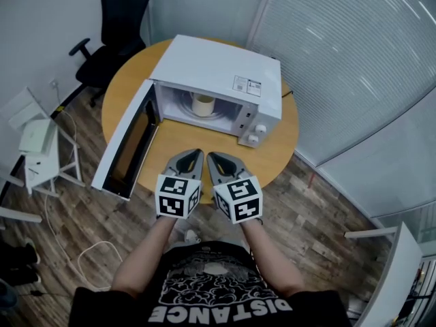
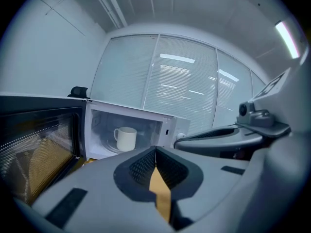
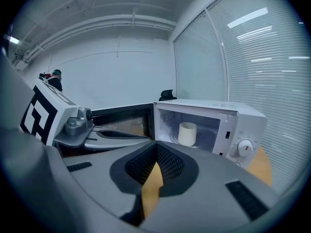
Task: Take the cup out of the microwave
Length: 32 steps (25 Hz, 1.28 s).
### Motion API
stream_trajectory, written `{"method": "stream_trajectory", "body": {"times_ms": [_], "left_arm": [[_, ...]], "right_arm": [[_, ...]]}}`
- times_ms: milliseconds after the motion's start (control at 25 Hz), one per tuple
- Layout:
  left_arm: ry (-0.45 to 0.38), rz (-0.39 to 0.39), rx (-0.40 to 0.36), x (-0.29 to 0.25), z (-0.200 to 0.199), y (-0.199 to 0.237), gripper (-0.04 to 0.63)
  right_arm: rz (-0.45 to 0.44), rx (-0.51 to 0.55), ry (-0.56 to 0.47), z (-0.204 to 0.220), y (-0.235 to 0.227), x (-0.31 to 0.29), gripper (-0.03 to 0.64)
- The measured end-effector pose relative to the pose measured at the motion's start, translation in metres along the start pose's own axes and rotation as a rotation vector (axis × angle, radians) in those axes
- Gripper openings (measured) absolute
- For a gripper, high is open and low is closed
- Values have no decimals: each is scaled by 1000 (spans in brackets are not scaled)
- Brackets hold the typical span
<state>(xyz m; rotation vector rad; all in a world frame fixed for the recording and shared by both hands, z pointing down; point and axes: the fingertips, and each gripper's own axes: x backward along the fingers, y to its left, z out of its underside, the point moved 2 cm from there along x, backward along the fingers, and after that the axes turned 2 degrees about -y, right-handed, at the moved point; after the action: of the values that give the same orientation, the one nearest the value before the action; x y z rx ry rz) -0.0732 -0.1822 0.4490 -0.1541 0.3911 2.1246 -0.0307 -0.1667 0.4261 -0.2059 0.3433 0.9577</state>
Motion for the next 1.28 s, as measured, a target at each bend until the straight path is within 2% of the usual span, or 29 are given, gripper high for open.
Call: {"method": "stream_trajectory", "body": {"times_ms": [520, 1080, 1160, 1280], "left_arm": [[-20, -15, -28, -45, -3, 23, 11], [-51, -107, -15, -123, -10, 58, 13], [-50, -112, -12, -134, -9, 63, 24], [-39, -114, 0, -146, -7, 70, 80]], "right_arm": [[22, -15, -22, -5, -30, -32, 15], [-27, -11, -19, -14, -87, -81, 15], [-33, -11, -14, -15, -96, -88, 15], [-45, -5, -9, -16, -104, -98, 15]]}}
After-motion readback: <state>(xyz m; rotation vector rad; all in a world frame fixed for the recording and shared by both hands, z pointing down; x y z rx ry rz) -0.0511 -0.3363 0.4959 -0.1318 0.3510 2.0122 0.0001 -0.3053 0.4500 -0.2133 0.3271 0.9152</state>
